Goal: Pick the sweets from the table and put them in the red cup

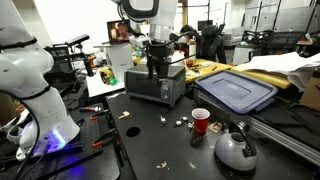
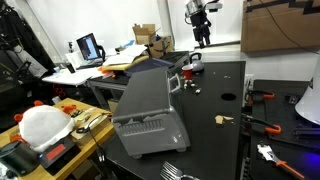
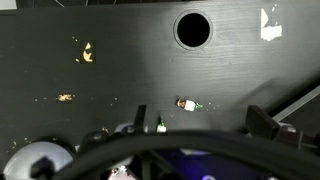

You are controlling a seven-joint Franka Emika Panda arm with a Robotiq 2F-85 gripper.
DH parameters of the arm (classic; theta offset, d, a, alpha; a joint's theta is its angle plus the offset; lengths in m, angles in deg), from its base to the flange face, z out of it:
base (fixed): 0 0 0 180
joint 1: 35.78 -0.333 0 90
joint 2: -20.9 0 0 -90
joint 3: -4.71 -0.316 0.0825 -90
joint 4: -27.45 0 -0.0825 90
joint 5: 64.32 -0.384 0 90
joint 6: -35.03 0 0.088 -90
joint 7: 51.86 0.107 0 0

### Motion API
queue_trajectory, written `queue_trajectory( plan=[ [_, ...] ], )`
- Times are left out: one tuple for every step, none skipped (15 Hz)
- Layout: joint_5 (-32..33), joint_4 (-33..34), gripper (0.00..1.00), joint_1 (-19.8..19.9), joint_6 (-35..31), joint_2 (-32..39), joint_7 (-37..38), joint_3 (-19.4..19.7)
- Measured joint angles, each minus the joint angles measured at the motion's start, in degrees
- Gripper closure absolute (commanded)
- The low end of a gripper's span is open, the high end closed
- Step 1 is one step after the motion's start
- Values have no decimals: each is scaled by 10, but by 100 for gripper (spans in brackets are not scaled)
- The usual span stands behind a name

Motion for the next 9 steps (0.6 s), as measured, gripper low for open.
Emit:
queue_trajectory(
  plan=[
    [0, -7, 0, -2, 0, -13, -2, 0],
    [0, -14, 0, -4, 0, -27, -6, 0],
    [0, -21, 0, -6, 0, -40, -9, 0],
    [0, -28, 0, -7, 0, -53, -11, 0],
    [0, -34, 0, -9, 0, -66, -12, 0],
    [0, -41, 0, -11, 0, -77, -12, 0],
    [0, -46, 0, -13, -1, -88, -12, 0],
    [0, -51, 0, -15, -1, -98, -12, 0],
    [0, -56, 0, -17, -2, -106, -12, 0]
  ],
)
